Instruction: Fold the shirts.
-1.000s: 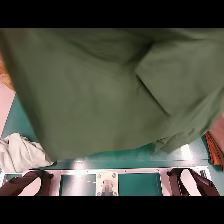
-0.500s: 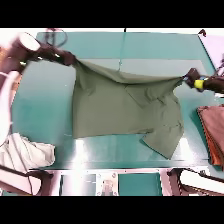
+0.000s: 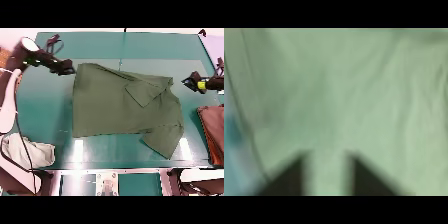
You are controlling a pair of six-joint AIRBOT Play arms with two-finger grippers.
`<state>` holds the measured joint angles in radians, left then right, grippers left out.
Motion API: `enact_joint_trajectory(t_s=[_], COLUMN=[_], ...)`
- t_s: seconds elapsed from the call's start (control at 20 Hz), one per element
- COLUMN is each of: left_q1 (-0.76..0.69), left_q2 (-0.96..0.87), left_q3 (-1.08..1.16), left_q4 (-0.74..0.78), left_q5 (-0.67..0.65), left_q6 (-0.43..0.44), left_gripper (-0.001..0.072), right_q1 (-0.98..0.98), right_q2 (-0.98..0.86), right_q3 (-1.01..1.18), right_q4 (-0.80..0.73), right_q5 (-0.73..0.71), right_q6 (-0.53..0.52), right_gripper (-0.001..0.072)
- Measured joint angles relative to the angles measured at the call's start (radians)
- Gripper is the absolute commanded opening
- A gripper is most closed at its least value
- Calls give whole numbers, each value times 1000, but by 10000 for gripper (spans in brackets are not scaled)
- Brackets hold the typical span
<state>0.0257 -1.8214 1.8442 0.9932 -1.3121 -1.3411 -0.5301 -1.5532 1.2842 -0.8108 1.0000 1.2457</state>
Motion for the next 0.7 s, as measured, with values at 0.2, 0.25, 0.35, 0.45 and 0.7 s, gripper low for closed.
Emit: enact_joint_trajectory(t_s=[0.2, 0.25, 0.35, 0.45, 0.7], left_q1=[51, 55, 64, 72, 89], left_q2=[64, 97, 193, 311, 510], left_q3=[-33, -81, -233, -445, -916], left_q4=[4, 12, 28, 69, 74], left_q5=[-209, -230, -233, -195, -3], left_q6=[-31, -33, -35, -39, -57], left_gripper=[20, 20, 21, 98, 592], right_q1=[-88, -103, -133, -163, -212], right_q2=[71, 97, 154, 212, 285], right_q3=[-69, -101, -176, -248, -337], right_q4=[-28, -35, -56, -77, -98], right_q5=[125, 142, 150, 145, 110], right_q6=[-6, -11, -19, -23, -27], right_gripper=[16, 16, 16, 16, 16])
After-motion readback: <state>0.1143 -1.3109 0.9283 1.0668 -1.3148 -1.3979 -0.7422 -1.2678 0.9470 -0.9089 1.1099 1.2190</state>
